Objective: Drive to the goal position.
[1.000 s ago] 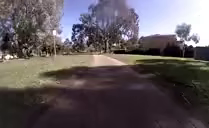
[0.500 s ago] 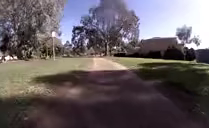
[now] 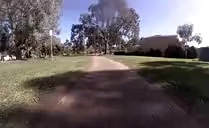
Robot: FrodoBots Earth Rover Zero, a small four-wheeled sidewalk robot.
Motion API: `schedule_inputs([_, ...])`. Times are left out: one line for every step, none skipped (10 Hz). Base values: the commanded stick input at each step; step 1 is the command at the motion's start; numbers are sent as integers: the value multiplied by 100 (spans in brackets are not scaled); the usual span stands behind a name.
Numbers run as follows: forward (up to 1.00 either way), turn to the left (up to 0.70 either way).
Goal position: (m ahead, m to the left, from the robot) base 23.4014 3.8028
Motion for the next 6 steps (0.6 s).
schedule_inputs([70,0])
schedule_inputs([70,0])
schedule_inputs([70,0])
schedule_inputs([70,0])
schedule_inputs([70,0])
schedule_inputs([70,0])
